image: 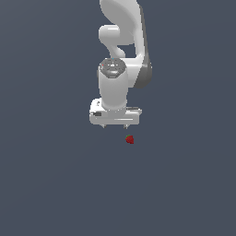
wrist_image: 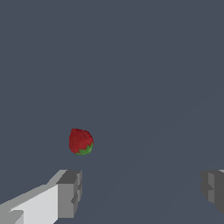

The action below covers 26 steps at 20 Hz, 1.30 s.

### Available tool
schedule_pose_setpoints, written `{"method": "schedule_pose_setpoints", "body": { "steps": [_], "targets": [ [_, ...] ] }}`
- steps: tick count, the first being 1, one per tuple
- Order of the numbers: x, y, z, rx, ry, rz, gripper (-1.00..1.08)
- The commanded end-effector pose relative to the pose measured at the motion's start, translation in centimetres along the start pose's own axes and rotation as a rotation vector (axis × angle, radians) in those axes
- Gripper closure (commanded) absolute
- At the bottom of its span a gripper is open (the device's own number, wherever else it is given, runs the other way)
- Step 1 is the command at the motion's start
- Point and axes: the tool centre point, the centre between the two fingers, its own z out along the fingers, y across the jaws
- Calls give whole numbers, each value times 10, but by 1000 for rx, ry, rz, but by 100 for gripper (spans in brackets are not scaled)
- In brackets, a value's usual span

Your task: Pick up the object and move it to a goal position.

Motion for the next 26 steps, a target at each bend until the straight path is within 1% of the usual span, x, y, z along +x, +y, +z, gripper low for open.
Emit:
{"method": "schedule_pose_setpoints", "body": {
  "steps": [1, 10, 17, 21, 26],
  "targets": [
    [0, 0, 0, 0, 0, 0, -92],
    [8, 4, -1, -15, 18, -47, -92],
    [8, 1, 2, -15, 19, -47, -92],
    [7, -9, 14, -14, 20, -45, -92],
    [2, -34, 42, -10, 23, -38, -92]
  ]
}}
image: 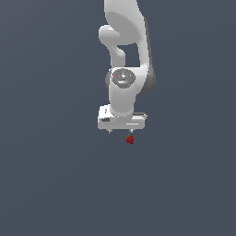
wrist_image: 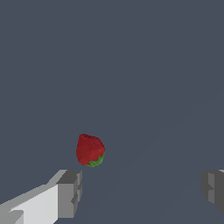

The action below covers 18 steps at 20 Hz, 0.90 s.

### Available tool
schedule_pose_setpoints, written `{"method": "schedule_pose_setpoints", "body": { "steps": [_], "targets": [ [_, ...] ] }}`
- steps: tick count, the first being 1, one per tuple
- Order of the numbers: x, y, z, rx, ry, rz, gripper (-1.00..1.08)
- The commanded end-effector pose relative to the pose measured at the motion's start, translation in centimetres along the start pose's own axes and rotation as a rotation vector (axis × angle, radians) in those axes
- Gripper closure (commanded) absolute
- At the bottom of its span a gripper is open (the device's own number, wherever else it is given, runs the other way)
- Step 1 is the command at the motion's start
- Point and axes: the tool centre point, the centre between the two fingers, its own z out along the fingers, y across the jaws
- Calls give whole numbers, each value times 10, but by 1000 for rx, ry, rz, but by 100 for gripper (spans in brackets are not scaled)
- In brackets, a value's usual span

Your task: Pick up the object and move it to a goal position.

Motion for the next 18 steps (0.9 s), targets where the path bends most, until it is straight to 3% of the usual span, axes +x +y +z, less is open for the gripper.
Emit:
{"method": "schedule_pose_setpoints", "body": {
  "steps": [1, 9, 18],
  "targets": [
    [-3, -15, 16, 2, 1, 3, -92],
    [-13, -48, 51, 8, 4, 13, -92],
    [-15, -51, 59, 9, 3, 12, -92]
  ]
}}
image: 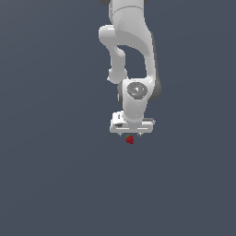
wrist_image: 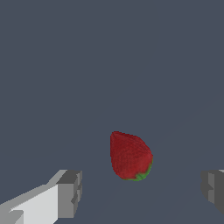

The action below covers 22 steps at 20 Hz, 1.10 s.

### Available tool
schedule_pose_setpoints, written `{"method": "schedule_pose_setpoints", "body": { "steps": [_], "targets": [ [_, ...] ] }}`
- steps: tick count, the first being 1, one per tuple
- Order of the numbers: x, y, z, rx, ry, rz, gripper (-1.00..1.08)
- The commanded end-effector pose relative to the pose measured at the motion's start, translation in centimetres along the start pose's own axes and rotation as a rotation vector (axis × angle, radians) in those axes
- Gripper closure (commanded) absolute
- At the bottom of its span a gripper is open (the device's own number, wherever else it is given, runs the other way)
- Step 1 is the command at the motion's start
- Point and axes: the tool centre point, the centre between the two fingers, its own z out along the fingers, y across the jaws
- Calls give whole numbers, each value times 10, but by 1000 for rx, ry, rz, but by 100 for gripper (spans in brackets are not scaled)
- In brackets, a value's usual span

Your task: Pick up the object and move it to a goal position.

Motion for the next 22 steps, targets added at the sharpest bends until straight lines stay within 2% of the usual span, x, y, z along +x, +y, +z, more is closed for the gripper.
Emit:
{"method": "schedule_pose_setpoints", "body": {
  "steps": [1, 9, 14, 15, 22],
  "targets": [
    [0, 0, 6, 0, -1, 0, -92],
    [-2, -1, 42, 0, 0, 1, -92],
    [-1, -1, 49, 0, 1, 2, -92],
    [-1, -1, 49, 0, 1, 2, 108],
    [-1, -1, 49, 0, 1, 2, 108]
  ]
}}
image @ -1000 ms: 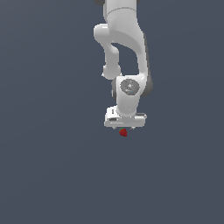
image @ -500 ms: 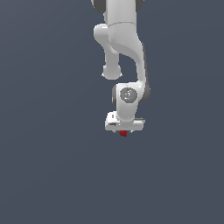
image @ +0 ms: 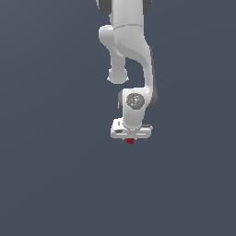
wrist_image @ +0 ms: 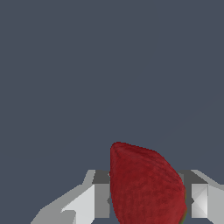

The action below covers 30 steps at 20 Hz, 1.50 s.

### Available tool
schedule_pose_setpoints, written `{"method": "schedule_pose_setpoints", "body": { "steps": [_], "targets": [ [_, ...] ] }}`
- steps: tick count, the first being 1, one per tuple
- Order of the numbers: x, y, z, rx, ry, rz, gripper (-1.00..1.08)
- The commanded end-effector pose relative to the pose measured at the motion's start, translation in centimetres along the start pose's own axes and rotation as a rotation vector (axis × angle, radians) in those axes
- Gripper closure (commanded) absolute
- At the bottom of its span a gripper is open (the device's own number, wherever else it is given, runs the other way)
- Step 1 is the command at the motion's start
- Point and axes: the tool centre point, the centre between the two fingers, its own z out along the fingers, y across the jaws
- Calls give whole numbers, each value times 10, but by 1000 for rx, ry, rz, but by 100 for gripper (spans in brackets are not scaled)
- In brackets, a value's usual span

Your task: Pick up the object and move it to a goal position.

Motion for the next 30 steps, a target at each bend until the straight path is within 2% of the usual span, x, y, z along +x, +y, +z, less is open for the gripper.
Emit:
{"method": "schedule_pose_setpoints", "body": {
  "steps": [1, 7, 13, 30],
  "targets": [
    [0, 0, 0, 0, 0, 0, 108],
    [0, -4, -5, 0, 0, 0, 108],
    [-3, -23, -30, 0, 0, 0, 108],
    [-11, -136, -180, -1, 0, 0, 108]
  ]
}}
